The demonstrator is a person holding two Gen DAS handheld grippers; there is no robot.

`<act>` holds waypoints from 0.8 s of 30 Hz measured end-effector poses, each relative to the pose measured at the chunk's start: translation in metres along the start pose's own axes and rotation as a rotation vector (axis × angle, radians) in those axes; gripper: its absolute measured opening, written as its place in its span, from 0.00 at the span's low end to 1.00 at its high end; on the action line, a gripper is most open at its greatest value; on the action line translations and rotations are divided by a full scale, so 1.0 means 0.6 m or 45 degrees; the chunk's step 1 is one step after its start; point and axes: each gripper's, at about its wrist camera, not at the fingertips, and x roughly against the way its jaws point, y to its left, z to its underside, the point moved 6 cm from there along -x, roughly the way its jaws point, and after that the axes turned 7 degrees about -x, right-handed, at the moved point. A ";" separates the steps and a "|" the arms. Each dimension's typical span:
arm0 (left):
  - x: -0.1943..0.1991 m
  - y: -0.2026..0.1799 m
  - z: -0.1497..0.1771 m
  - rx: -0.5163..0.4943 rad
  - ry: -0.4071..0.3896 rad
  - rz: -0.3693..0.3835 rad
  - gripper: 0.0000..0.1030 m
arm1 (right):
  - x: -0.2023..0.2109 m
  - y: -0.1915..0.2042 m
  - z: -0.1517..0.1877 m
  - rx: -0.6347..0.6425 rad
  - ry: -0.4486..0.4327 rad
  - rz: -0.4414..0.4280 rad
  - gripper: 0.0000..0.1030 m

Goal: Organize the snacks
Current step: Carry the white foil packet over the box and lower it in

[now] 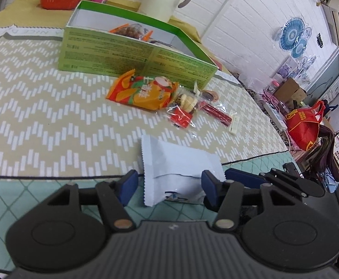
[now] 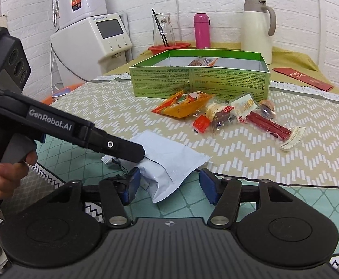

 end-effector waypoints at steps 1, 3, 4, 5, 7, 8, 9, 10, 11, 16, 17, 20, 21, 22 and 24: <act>0.000 0.000 -0.001 -0.002 0.000 0.005 0.54 | -0.001 0.002 0.001 0.000 0.004 -0.001 0.90; 0.000 -0.002 0.000 -0.013 0.006 0.019 0.54 | -0.006 0.005 0.005 -0.001 0.016 0.000 0.81; -0.003 -0.003 0.001 -0.014 0.011 0.024 0.54 | -0.009 0.005 0.006 -0.004 0.020 0.010 0.80; -0.005 -0.004 0.001 -0.019 0.010 0.026 0.54 | -0.011 0.005 0.007 -0.011 0.027 0.018 0.75; -0.006 -0.004 0.000 -0.022 0.016 0.029 0.54 | -0.013 0.003 0.007 -0.041 0.032 0.012 0.69; -0.008 -0.004 -0.002 -0.023 0.020 0.035 0.53 | -0.013 0.002 0.007 -0.056 0.031 0.011 0.68; -0.009 -0.004 -0.003 -0.026 0.025 0.037 0.50 | -0.014 0.002 0.006 -0.066 0.032 0.013 0.67; -0.009 -0.003 -0.004 -0.030 0.028 0.033 0.48 | -0.015 0.001 0.006 -0.073 0.031 0.020 0.67; -0.010 -0.003 -0.005 -0.034 0.031 0.032 0.47 | -0.016 0.001 0.005 -0.080 0.028 0.025 0.67; -0.008 -0.004 -0.002 -0.056 0.036 0.018 0.44 | -0.020 0.006 0.005 -0.099 0.015 0.045 0.66; -0.008 -0.004 -0.002 -0.058 0.036 0.016 0.44 | -0.021 0.007 0.005 -0.101 0.013 0.049 0.66; -0.008 -0.004 -0.002 -0.055 0.034 0.016 0.43 | -0.024 0.008 0.003 -0.105 0.010 0.056 0.66; -0.008 -0.004 -0.002 -0.054 0.031 0.014 0.43 | -0.025 0.008 0.003 -0.106 0.007 0.058 0.66; -0.008 -0.004 -0.001 -0.056 0.029 0.011 0.42 | -0.025 0.008 0.003 -0.109 0.007 0.057 0.65; -0.007 -0.006 0.001 -0.064 0.021 -0.007 0.39 | -0.024 0.009 0.004 -0.110 0.006 0.059 0.51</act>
